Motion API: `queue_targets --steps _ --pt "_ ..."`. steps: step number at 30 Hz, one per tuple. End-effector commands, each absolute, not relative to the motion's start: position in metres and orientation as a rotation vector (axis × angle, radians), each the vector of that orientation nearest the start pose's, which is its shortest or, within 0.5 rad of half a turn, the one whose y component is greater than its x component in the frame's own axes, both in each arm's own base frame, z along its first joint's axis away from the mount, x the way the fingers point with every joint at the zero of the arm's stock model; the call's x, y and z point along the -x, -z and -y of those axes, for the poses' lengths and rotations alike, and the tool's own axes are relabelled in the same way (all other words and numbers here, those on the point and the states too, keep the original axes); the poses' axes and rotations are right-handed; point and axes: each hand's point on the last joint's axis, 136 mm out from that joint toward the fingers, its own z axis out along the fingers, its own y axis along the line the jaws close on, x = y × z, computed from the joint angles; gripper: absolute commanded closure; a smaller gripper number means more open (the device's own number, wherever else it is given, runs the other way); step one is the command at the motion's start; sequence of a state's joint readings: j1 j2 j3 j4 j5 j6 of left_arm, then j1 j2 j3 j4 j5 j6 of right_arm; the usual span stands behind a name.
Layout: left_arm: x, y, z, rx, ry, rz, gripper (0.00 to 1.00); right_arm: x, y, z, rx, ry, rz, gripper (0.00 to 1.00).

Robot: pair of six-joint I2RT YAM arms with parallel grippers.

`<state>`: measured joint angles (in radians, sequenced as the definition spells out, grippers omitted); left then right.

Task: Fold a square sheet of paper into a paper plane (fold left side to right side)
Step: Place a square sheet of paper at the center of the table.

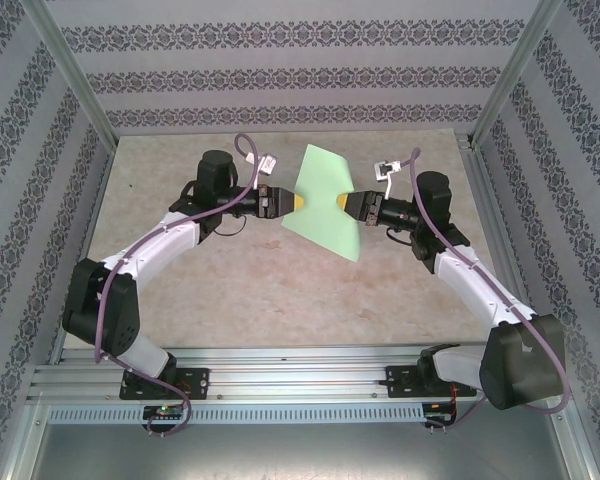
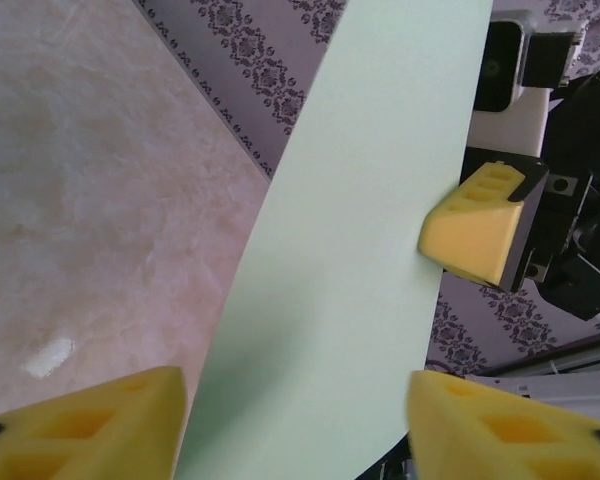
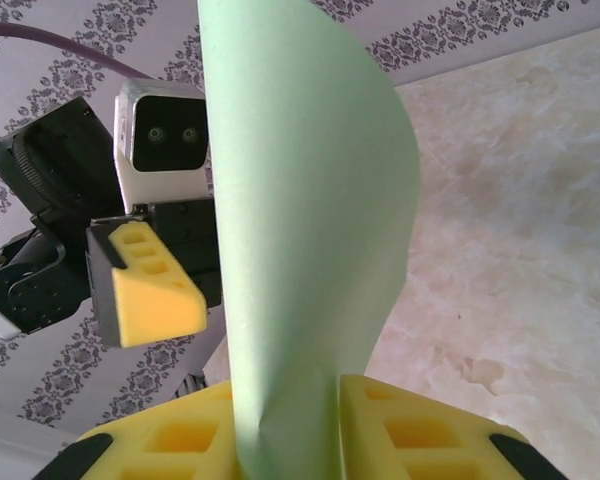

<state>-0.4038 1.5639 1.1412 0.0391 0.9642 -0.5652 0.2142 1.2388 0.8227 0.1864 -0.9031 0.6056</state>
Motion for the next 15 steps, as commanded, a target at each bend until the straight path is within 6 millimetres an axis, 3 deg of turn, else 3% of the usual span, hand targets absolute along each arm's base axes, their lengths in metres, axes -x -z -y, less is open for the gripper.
queue_targets --steps 1,3,5,11,15 --pt "-0.333 -0.27 0.298 -0.574 1.575 -2.006 0.7 -0.32 -0.275 -0.21 0.34 -1.371 -1.897 0.73" --pt "-0.334 -0.259 0.295 -0.54 1.549 -2.049 0.9 -0.326 -0.266 -0.206 0.308 -1.316 -1.934 0.68" --pt "-0.334 -0.242 0.291 -0.496 1.505 -2.115 0.99 -0.332 -0.25 -0.199 0.268 -1.229 -1.999 0.59" --pt "-0.326 -0.164 0.269 -0.304 1.355 -2.369 1.0 -0.349 -0.193 -0.166 0.118 -0.906 -2.249 0.32" --pt "-0.311 -0.117 0.249 -0.178 1.242 -2.497 1.0 -0.347 -0.167 -0.167 0.065 -0.886 -2.323 0.29"
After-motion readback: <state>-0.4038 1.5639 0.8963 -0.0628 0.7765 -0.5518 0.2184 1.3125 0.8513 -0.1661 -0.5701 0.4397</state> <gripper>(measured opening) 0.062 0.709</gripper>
